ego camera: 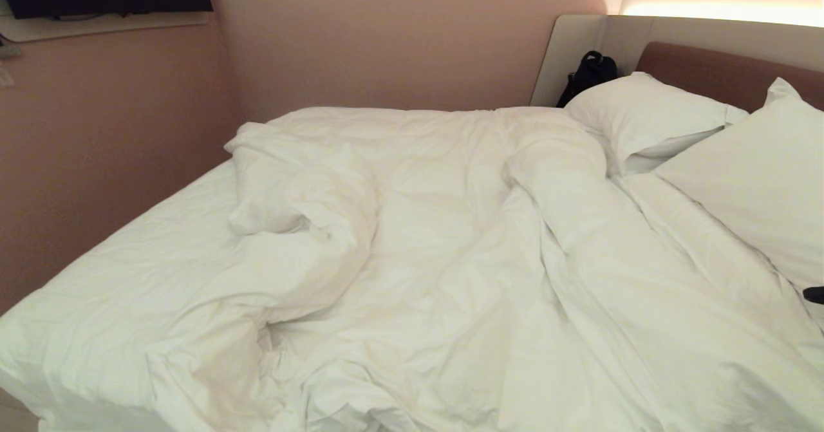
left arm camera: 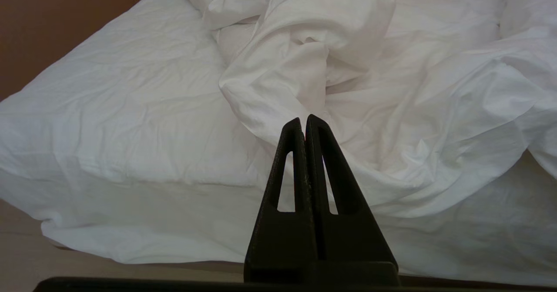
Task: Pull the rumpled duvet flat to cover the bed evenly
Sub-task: Flatten the corners of the folded blanket
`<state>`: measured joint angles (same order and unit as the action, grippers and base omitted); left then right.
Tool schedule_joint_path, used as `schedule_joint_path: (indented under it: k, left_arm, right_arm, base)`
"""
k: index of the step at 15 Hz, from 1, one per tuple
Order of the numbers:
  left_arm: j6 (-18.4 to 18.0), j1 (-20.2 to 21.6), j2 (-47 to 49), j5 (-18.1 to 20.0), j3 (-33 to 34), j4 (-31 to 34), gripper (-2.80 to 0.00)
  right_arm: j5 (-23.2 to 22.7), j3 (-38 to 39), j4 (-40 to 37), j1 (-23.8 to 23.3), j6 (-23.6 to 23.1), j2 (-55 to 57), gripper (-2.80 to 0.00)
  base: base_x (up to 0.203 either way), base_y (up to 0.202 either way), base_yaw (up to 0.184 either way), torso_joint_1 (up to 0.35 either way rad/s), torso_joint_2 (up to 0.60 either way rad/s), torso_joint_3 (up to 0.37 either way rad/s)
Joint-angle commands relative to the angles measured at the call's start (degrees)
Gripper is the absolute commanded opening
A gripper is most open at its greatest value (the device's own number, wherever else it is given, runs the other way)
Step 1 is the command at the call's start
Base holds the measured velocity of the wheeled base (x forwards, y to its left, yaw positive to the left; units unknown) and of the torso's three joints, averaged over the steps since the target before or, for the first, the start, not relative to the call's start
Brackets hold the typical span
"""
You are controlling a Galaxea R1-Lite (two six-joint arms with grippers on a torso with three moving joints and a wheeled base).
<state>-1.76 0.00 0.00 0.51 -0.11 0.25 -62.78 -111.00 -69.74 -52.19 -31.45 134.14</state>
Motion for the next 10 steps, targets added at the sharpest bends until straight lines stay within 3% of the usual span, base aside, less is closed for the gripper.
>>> schedule_joint_path:
  k: [1, 10]
  left_arm:
    - [0.00, 0.00, 0.00, 0.02, -0.03, 0.01, -2.80]
    - [0.00, 0.00, 0.00, 0.02, 0.02, 0.01, -2.80]
  right_arm:
    - [0.50, -0.01, 2.27, 0.54, 0.08, 3.01, -2.80]
    - [3.86, -0.06, 5.75, 5.52, 8.07, 5.97, -2.80]
  base:
    - [0.000, 0.000, 0.000, 0.000, 0.00, 0.000]
    - [0.000, 0.000, 0.000, 0.000, 0.00, 0.000]
